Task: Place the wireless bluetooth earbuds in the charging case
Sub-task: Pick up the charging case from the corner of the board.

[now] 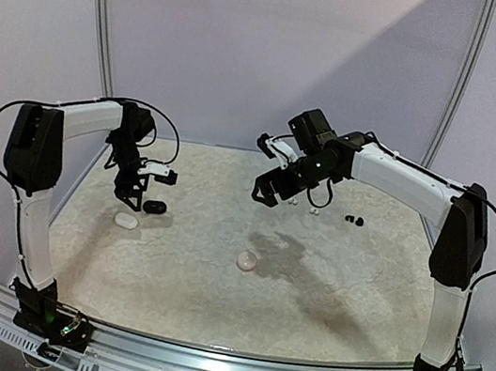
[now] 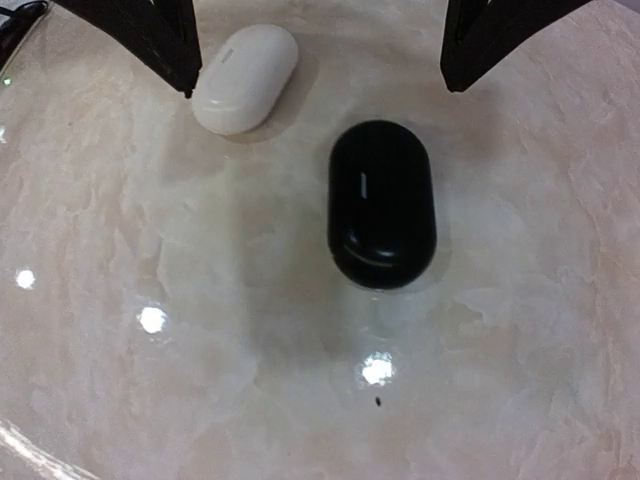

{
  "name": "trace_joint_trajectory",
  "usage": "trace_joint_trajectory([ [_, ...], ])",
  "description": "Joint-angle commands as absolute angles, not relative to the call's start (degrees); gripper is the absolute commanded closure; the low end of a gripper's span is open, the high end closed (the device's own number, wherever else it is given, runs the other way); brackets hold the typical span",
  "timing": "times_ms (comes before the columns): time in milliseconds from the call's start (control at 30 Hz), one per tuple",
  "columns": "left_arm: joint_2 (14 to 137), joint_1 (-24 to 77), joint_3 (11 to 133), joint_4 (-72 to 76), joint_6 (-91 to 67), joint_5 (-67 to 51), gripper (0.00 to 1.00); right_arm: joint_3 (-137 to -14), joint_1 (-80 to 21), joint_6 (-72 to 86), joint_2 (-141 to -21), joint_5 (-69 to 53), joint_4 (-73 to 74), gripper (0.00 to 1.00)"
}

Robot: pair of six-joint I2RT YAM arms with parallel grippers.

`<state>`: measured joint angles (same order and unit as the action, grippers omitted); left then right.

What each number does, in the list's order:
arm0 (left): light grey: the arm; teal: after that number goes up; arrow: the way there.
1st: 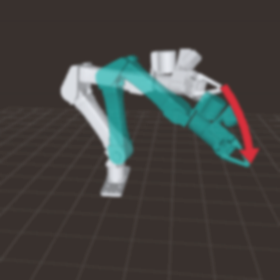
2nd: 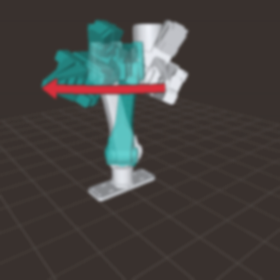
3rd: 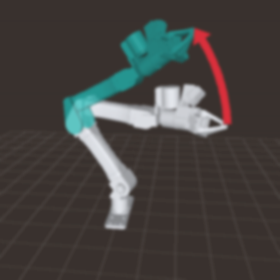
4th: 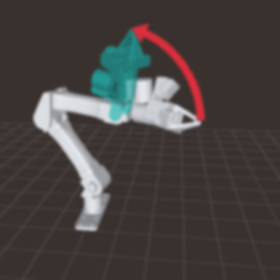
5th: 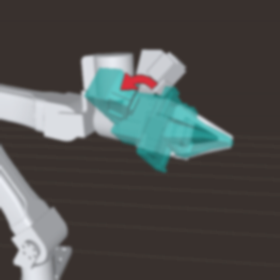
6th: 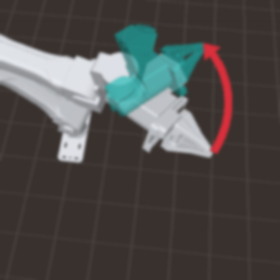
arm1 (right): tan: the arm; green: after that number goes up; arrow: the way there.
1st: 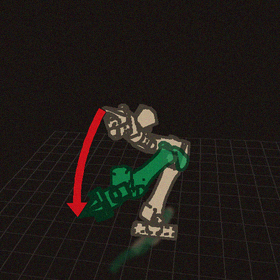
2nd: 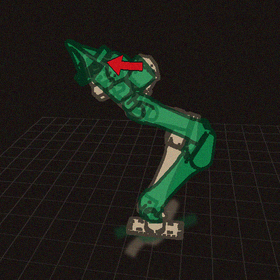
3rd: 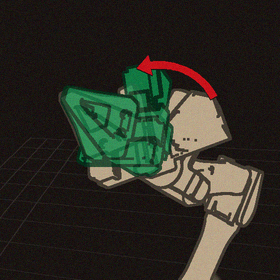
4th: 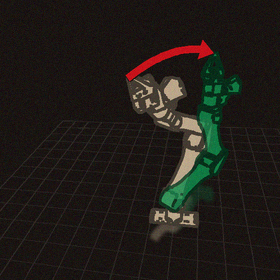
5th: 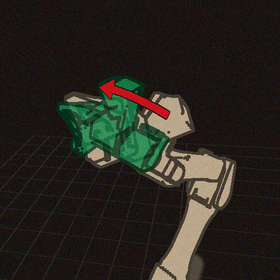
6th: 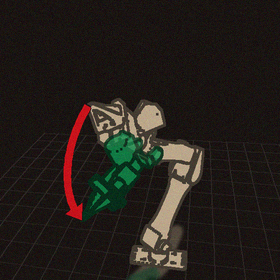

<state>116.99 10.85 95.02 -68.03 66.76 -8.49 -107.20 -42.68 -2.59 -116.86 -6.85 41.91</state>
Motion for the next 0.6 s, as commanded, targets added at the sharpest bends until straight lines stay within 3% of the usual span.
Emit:
trace_joint_trajectory([
  [0, 123.0, 11.0, 100.2, -64.3, 68.7, -9.2, 0.17, -106.5, -42.4, -0.3, -116.2, -8.8, 41.4, 0.01],
  [567, 126.0, 12.6, 93.6, -58.0, 71.7, -9.3, 0.45, -106.9, -42.5, 2.4, -117.0, -10.3, 42.2, 0.01],
])
